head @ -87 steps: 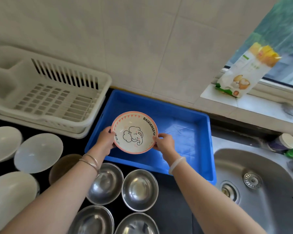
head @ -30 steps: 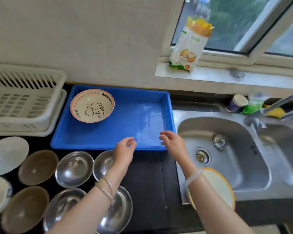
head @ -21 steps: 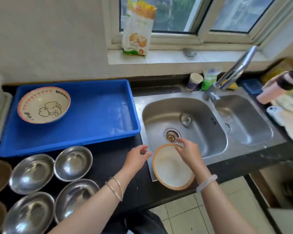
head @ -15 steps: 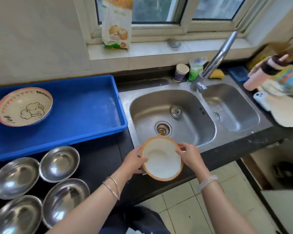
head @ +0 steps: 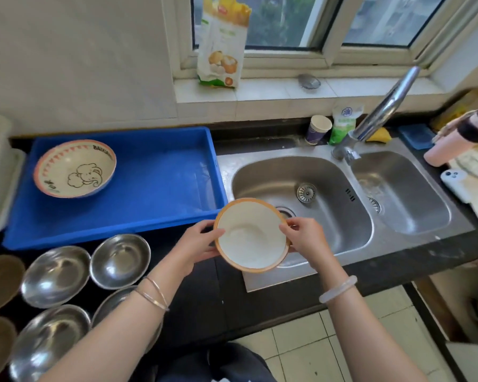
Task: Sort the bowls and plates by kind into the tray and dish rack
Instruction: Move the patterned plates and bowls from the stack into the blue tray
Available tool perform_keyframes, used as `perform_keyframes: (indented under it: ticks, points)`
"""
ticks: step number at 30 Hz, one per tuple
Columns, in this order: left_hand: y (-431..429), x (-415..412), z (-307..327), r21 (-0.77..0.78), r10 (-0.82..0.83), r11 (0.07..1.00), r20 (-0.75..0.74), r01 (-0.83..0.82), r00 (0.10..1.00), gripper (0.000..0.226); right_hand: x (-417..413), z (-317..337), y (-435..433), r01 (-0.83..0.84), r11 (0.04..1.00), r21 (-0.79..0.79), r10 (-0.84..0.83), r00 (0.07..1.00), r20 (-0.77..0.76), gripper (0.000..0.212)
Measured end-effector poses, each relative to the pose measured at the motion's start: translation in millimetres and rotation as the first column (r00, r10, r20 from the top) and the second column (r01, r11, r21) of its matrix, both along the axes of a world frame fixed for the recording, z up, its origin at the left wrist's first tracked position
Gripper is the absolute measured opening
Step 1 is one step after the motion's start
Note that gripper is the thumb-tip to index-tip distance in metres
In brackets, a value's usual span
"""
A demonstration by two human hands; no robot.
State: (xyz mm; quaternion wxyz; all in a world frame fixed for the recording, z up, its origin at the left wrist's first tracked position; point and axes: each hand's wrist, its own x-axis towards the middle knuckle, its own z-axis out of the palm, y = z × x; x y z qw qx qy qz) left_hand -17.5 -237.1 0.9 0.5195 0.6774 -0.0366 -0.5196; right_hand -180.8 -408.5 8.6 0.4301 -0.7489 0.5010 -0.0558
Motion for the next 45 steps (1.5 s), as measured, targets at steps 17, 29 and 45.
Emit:
perform_keyframes:
  ticks: [17, 29, 45]
  points:
    - [127, 192, 37, -0.263, 0.622, 0.762, 0.04, -0.592, 0.782, 0.035, 292, 26, 93, -0.208, 0.965, 0.159, 0.177, 0.966, 0.19, 0.013]
    - [151, 295, -14, -0.225, 0.729, 0.678, 0.088, -0.7, 0.679, 0.037, 418, -9, 145, -0.26, 0.964, 0.058, 0.256, 0.964, 0.079, 0.019]
    - [148, 322, -51, -0.127, 0.71, 0.699, 0.235, -0.704, 0.663, 0.036, 442, -41, 152, -0.269, 0.963, -0.019, 0.27, 0.96, 0.07, 0.02]
